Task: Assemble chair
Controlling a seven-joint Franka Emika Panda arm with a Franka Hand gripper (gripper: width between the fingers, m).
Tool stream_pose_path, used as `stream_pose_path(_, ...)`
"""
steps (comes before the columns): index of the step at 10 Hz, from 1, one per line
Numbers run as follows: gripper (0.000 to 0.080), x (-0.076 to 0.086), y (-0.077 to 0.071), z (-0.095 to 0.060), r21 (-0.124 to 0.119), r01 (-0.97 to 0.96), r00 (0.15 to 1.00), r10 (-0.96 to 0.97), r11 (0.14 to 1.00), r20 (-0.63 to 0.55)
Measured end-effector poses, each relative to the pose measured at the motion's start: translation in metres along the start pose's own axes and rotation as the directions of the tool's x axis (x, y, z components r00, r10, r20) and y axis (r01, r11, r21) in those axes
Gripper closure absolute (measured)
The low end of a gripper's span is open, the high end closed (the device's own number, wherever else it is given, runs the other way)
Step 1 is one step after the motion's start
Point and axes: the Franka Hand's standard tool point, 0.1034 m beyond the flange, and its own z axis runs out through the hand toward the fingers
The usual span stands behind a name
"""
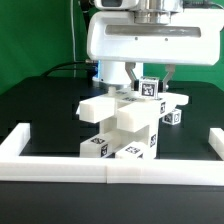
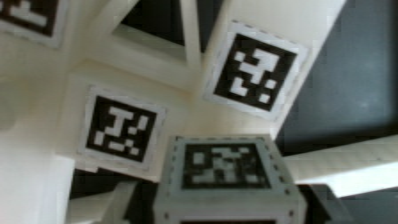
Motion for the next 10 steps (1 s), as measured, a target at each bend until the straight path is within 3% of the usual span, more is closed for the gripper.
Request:
stream_pose_path(5,0.0525,-0.0001,-0.0002,0.0,0.001,-0.313,0.95,0.313,0.95,0.001)
stream_pose_path(10,0.0525,-0.0009,-0.0028,0.0004,0.008,-0.58,0.815,0.58,0.815,0.008)
